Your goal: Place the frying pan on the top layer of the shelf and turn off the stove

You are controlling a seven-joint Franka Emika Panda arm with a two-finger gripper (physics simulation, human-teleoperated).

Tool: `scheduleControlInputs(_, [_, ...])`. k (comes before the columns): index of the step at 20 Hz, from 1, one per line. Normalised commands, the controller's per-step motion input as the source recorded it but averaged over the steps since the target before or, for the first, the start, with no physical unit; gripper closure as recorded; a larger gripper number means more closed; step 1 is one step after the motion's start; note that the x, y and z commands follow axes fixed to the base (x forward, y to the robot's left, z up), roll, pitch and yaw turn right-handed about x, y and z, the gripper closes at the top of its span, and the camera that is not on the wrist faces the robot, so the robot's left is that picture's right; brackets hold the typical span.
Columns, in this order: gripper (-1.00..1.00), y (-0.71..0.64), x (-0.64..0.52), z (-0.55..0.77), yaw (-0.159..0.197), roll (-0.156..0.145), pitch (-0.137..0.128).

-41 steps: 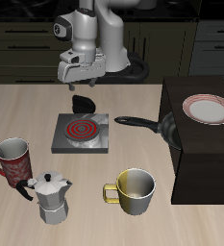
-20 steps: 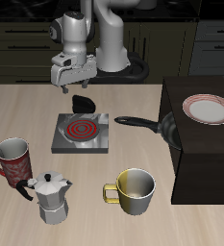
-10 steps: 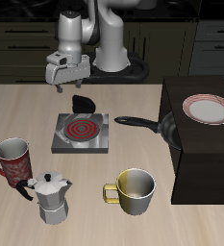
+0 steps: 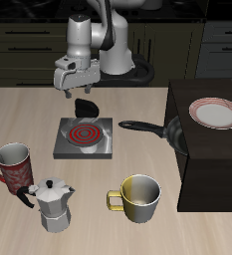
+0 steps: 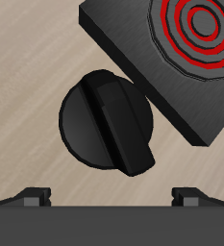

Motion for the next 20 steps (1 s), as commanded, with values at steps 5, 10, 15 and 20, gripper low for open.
scheduleControlInputs(5, [-1.0, 0.35, -0.09, -0.23, 0.007, 0.071, 0.057])
scheduleControlInputs(10, [-1.0, 0.02, -0.06, -0.09, 0.002, 0.009, 0.027])
scheduleControlInputs(15, [-1.0, -0.17, -0.13, -0.03, 0.014, -0.027, 0.013])
scheduleControlInputs(20, [-1.0, -0.34, -0.03, 0.16, -0.01, -0.063, -0.041])
